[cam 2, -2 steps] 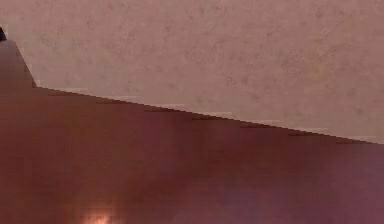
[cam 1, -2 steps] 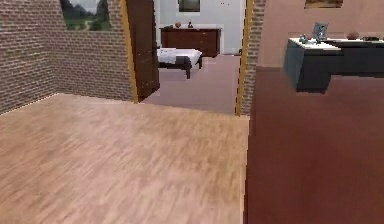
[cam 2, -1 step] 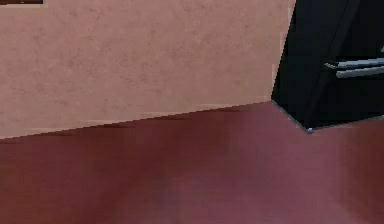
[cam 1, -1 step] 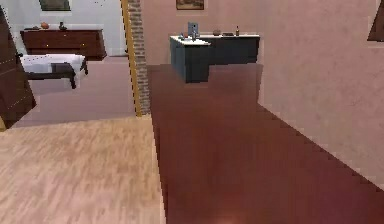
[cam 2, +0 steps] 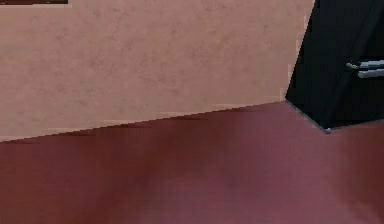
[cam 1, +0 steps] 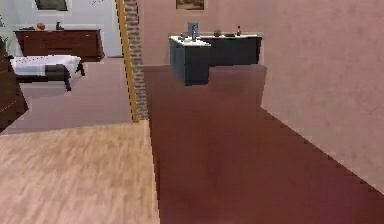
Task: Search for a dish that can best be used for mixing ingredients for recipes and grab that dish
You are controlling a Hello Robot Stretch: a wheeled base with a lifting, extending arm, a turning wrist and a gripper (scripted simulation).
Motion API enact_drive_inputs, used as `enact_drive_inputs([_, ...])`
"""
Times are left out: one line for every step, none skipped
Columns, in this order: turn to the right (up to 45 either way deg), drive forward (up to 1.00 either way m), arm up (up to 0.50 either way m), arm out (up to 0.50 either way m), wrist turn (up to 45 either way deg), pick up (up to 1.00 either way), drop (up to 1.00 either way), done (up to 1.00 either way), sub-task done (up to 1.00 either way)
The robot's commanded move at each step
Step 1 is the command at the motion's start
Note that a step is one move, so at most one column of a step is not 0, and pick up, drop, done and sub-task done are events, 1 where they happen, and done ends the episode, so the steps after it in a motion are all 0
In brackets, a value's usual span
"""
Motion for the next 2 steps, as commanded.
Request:
enact_drive_inputs([0.0, 1.00, 0.00, 0.00, 0.0, 0.00, 0.00, 0.00, 0.00])
enact_drive_inputs([0.0, 1.00, 0.00, 0.00, 0.0, 0.00, 0.00, 0.00, 0.00])
